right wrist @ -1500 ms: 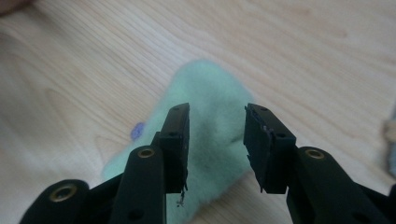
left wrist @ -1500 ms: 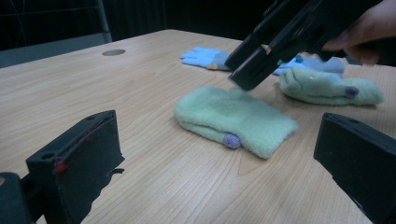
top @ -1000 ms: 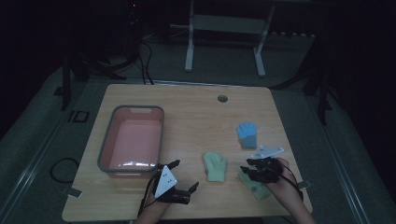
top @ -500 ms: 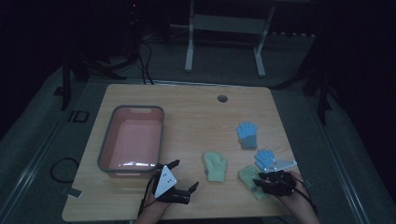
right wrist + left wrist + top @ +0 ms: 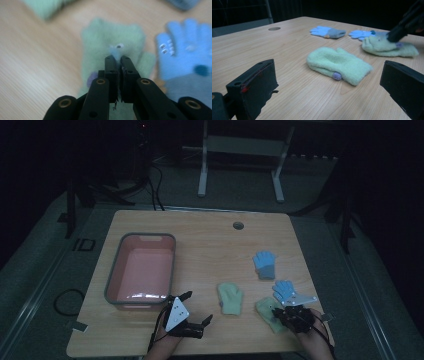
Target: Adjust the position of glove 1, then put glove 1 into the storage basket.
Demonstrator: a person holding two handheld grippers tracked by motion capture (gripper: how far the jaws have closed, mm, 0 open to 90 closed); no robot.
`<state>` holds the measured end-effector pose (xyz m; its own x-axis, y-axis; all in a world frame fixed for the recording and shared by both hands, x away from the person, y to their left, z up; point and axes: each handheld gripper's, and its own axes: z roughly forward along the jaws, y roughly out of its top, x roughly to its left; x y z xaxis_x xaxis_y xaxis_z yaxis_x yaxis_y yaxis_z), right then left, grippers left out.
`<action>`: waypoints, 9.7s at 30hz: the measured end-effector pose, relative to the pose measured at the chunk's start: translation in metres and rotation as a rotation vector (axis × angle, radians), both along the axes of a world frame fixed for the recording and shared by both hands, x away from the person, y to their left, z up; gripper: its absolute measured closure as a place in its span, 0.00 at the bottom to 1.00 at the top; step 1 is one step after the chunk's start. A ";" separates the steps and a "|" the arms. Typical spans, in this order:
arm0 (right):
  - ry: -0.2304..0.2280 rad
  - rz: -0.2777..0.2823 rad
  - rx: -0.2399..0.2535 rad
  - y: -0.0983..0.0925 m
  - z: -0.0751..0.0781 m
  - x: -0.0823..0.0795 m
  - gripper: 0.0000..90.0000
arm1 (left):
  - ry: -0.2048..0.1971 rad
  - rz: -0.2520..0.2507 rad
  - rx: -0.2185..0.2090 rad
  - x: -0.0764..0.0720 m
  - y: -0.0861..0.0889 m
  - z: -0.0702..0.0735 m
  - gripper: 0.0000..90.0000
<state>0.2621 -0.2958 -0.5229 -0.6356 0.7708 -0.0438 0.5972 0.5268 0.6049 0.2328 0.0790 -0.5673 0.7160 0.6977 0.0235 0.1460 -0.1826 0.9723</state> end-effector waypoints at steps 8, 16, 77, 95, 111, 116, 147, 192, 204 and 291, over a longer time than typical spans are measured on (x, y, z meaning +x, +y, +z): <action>-0.087 -0.202 0.090 0.019 0.044 0.000 0.96 | -0.002 0.002 0.003 0.000 -0.001 0.000 0.01; -0.088 -0.278 0.061 0.049 0.032 0.012 0.96 | -0.009 0.004 0.011 -0.001 -0.001 0.000 0.01; -0.130 -0.197 0.056 0.062 0.028 0.029 0.94 | -0.007 0.002 0.016 -0.001 -0.002 0.000 0.01; -0.190 -0.200 0.117 0.118 0.059 0.023 0.94 | -0.005 -0.003 0.003 -0.001 0.000 0.000 0.01; -0.068 -0.189 0.088 0.145 0.013 0.022 0.93 | -0.002 -0.009 0.016 0.000 -0.001 0.000 0.01; -0.038 -0.173 0.075 0.149 0.001 0.025 0.91 | 0.004 -0.012 0.009 0.000 -0.001 0.000 0.01; 0.031 0.077 0.248 0.097 0.012 0.041 0.21 | 0.106 -0.083 0.107 -0.001 -0.021 0.002 0.01; 0.018 0.292 0.257 0.095 0.017 0.110 0.35 | 0.031 -0.354 0.429 0.031 -0.081 0.018 0.30; 0.198 0.294 0.277 0.101 -0.020 0.125 0.34 | 0.008 -0.396 0.533 0.040 -0.088 0.007 0.47; 0.221 0.529 0.377 0.314 0.086 0.147 0.78 | 0.060 -0.122 0.682 0.041 0.092 0.121 0.83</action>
